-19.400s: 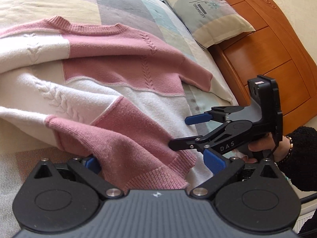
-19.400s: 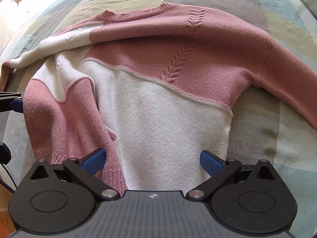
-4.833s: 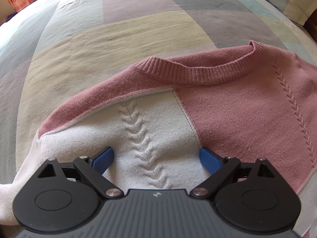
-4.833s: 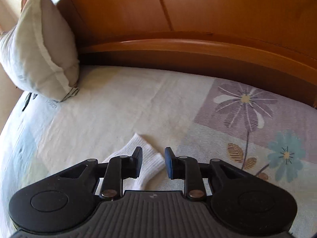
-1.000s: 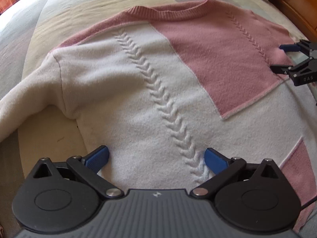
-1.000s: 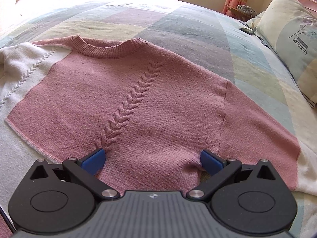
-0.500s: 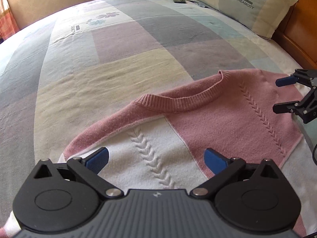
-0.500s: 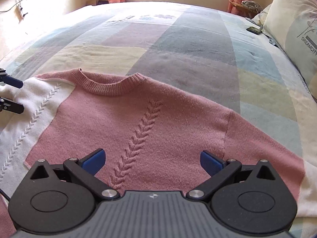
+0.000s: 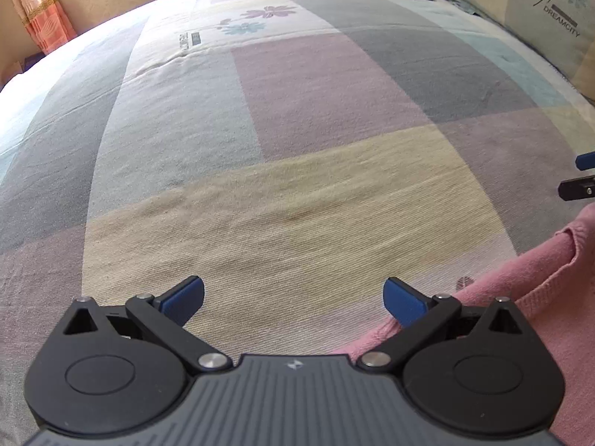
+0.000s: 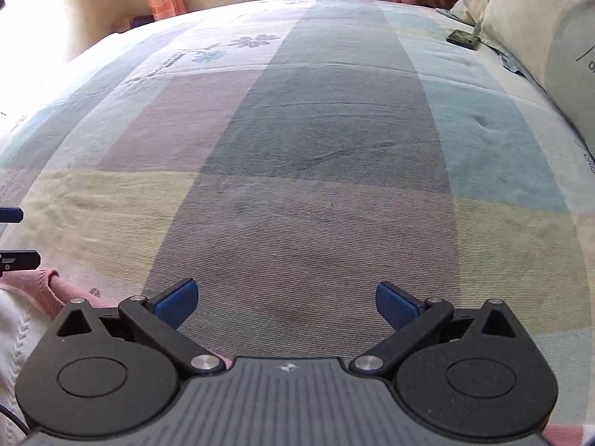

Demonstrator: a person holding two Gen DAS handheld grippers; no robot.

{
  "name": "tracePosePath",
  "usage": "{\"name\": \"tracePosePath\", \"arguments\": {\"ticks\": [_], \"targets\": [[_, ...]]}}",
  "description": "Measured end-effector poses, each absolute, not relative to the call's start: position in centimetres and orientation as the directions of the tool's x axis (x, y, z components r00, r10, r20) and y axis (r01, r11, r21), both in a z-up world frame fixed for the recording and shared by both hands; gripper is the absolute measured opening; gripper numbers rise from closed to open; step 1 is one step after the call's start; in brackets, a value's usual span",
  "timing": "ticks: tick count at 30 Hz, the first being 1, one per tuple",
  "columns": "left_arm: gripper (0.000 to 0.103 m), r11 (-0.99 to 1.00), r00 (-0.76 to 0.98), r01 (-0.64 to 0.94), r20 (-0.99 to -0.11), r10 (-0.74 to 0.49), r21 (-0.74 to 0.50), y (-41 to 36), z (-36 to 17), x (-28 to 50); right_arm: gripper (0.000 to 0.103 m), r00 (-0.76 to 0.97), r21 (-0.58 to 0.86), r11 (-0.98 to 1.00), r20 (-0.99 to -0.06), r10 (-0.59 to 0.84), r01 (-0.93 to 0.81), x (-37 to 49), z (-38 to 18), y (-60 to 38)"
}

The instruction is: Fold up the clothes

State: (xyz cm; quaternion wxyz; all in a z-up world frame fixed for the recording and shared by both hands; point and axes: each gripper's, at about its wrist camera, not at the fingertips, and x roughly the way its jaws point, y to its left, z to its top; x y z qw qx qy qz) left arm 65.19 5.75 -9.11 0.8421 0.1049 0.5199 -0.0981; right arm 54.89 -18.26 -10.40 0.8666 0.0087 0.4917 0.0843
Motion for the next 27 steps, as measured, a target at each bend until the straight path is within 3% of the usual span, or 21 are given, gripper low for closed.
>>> {"name": "tracePosePath", "arguments": {"ticks": [5,12,20,27], "targets": [[0.101,0.927,0.373,0.366,-0.925,-0.068,0.080,4.8,-9.9,64.0,0.103,0.382,0.063,0.972,-0.912,0.148,-0.226,54.6,-11.7,-17.1],[0.102,0.891,0.329,0.453,-0.933,-0.146,0.020,5.3,-8.6,58.9,0.103,0.345,0.082,0.948,-0.919,0.192,-0.307,50.3,-11.0,-16.3],[0.102,0.860,0.320,0.510,-0.925,-0.203,-0.013,5.2,-8.5,56.0,0.103,0.384,-0.087,0.864,-0.915,0.128,-0.496,45.9,-11.1,-14.0],[0.102,0.732,0.208,0.671,-0.917,-0.341,-0.120,2.5,-7.9,55.1,0.103,0.284,0.110,0.808,-0.901,0.326,-0.578,47.7,-10.0,-12.8]]}}
